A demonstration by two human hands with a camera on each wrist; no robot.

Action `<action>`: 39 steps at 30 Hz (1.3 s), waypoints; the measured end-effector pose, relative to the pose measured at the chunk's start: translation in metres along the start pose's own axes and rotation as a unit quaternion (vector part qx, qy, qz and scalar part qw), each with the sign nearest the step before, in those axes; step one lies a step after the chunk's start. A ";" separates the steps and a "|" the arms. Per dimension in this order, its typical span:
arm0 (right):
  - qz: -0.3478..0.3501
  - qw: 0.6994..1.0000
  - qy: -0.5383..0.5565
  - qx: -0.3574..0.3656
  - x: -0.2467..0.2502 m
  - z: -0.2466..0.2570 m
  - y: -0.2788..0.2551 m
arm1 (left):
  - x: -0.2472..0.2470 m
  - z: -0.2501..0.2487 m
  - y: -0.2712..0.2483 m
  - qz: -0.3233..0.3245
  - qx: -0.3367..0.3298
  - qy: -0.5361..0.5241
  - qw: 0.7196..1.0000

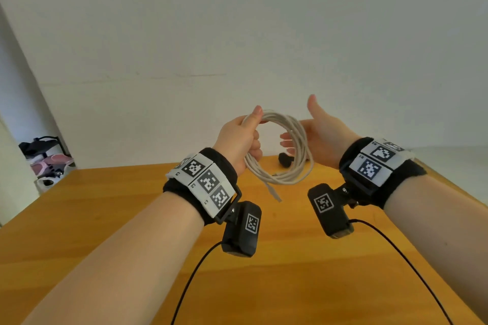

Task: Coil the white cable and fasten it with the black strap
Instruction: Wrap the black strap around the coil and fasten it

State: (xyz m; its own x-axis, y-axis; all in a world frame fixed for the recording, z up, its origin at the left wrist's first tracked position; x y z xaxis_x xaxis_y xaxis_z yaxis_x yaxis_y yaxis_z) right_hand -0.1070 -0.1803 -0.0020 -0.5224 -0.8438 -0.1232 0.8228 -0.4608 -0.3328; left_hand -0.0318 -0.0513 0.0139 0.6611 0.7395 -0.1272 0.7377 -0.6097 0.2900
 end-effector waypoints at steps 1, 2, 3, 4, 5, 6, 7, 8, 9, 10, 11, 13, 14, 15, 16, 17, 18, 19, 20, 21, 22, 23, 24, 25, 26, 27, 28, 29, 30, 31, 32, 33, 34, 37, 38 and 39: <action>-0.022 1.000 0.019 -0.009 0.010 -0.003 0.014 | 0.004 0.005 0.005 -0.005 0.002 0.007 1.000; -0.053 0.998 0.013 -0.015 0.019 -0.007 0.028 | 0.008 0.010 0.010 -0.007 0.003 0.019 1.000; -0.087 0.996 -0.025 -0.022 0.026 -0.011 0.041 | 0.012 0.015 0.015 -0.007 0.004 0.030 1.000; -0.112 0.990 -0.084 -0.027 0.029 -0.014 0.054 | 0.015 0.020 0.020 -0.007 0.005 0.038 0.999; -0.127 0.981 -0.143 -0.038 0.029 -0.018 0.064 | 0.019 0.025 0.024 -0.008 0.008 0.043 0.999; -0.136 0.971 -0.193 -0.049 0.028 -0.022 0.073 | 0.023 0.029 0.028 -0.010 0.012 0.044 0.999; -0.143 0.959 -0.236 -0.064 0.026 -0.024 0.081 | 0.027 0.034 0.032 -0.012 0.016 0.044 0.999; -0.142 0.950 -0.267 -0.079 0.024 -0.027 0.090 | 0.031 0.037 0.034 -0.014 0.019 0.045 0.999; -0.137 0.942 -0.292 -0.095 0.022 -0.031 0.099 | 0.036 0.040 0.037 -0.016 0.021 0.049 0.998; -0.135 0.932 -0.318 -0.108 0.020 -0.034 0.107 | 0.039 0.043 0.039 -0.017 0.023 0.053 0.998; -0.135 0.922 -0.344 -0.118 0.017 -0.037 0.112 | 0.043 0.046 0.041 -0.018 0.026 0.055 0.998; -0.146 0.910 -0.367 -0.125 0.014 -0.041 0.118 | 0.049 0.051 0.042 -0.024 0.038 0.050 0.998; -0.149 0.909 -0.372 -0.117 0.012 -0.039 0.118 | 0.050 0.053 0.043 -0.029 0.044 0.042 0.998; -0.144 0.905 -0.386 -0.108 0.010 -0.040 0.120 | 0.052 0.055 0.043 -0.032 0.049 0.035 0.998; -0.149 0.906 -0.385 -0.096 0.009 -0.038 0.119 | 0.053 0.057 0.042 -0.034 0.052 0.031 0.998; -0.157 0.908 -0.381 -0.082 0.009 -0.035 0.116 | 0.054 0.059 0.042 -0.036 0.053 0.029 0.998; -0.168 0.916 -0.359 -0.070 0.009 -0.032 0.110 | 0.055 0.060 0.042 -0.038 0.054 0.028 0.997; -0.174 0.924 -0.336 -0.052 0.011 -0.027 0.107 | 0.056 0.061 0.040 -0.040 0.056 0.028 0.997; -0.176 0.931 -0.319 -0.030 0.010 -0.022 0.101 | 0.056 0.061 0.038 -0.042 0.056 0.030 0.997; -0.174 0.944 -0.281 -0.009 0.010 -0.018 0.095 | 0.056 0.060 0.036 -0.043 0.055 0.033 0.997; -0.171 0.954 -0.245 0.026 0.011 -0.012 0.089 | 0.056 0.059 0.033 -0.044 0.052 0.037 0.997; -0.169 0.965 -0.195 0.043 0.014 -0.009 0.079 | 0.055 0.056 0.030 -0.047 0.048 0.042 0.997; -0.163 0.971 -0.167 0.057 0.015 -0.006 0.069 | 0.055 0.055 0.027 -0.051 0.042 0.048 0.997; -0.140 0.978 -0.138 0.067 0.012 -0.005 0.055 | 0.055 0.051 0.023 -0.055 0.034 0.057 0.996; -0.112 0.984 -0.115 0.078 0.009 -0.003 0.045 | 0.056 0.049 0.021 -0.060 0.026 0.069 0.995; -0.092 0.986 -0.104 0.088 0.005 -0.001 0.032 | 0.057 0.046 0.017 -0.066 0.018 0.081 0.994; -0.079 0.986 -0.104 0.099 0.000 0.002 0.019 | 0.058 0.044 0.013 -0.072 0.011 0.092 0.993; -0.075 0.985 -0.115 0.106 -0.003 0.003 0.007 | 0.059 0.042 0.008 -0.076 0.006 0.102 0.992; -0.077 0.982 -0.129 0.113 -0.004 0.005 -0.004 | 0.059 0.039 0.003 -0.078 0.002 0.109 0.991; -0.083 0.979 -0.138 0.122 -0.005 0.006 -0.015 | 0.058 0.036 -0.002 -0.078 -0.002 0.113 0.991; -0.084 0.978 -0.142 0.130 -0.006 0.007 -0.024 | 0.057 0.032 -0.007 -0.075 -0.006 0.116 0.990; -0.080 0.977 -0.145 0.132 -0.009 0.008 -0.033 | 0.055 0.028 -0.013 -0.069 -0.009 0.120 0.990; -0.070 0.978 -0.145 0.131 -0.012 0.007 -0.042 | 0.052 0.025 -0.020 -0.065 -0.009 0.122 0.990; -0.013 0.982 -0.139 0.126 -0.026 0.003 -0.065 | 0.043 0.016 -0.037 -0.053 -0.002 0.113 0.992; 0.005 0.982 -0.142 0.121 -0.030 0.001 -0.071 | 0.039 0.013 -0.043 -0.048 0.000 0.102 0.994; 0.020 0.982 -0.150 0.115 -0.035 -0.002 -0.076 | 0.036 0.010 -0.048 -0.042 0.004 0.089 0.995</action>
State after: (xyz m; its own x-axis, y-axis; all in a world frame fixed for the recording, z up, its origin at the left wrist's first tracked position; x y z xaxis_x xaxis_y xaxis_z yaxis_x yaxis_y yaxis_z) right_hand -0.1521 -0.1153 0.0257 -0.4270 -0.8899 0.1605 0.8885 -0.4459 -0.1083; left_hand -0.0426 0.0016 -0.0142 0.5624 0.8266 0.0195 0.7913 -0.5449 0.2775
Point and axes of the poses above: each hand's wrist, its own y-axis towards the middle knuckle, its own x-axis out of the back of the hand, z = x × y, the point moved 8 cm from there along y, towards the middle knuckle, and after that the axes turned 13 degrees about -x, right-handed, at the moved point
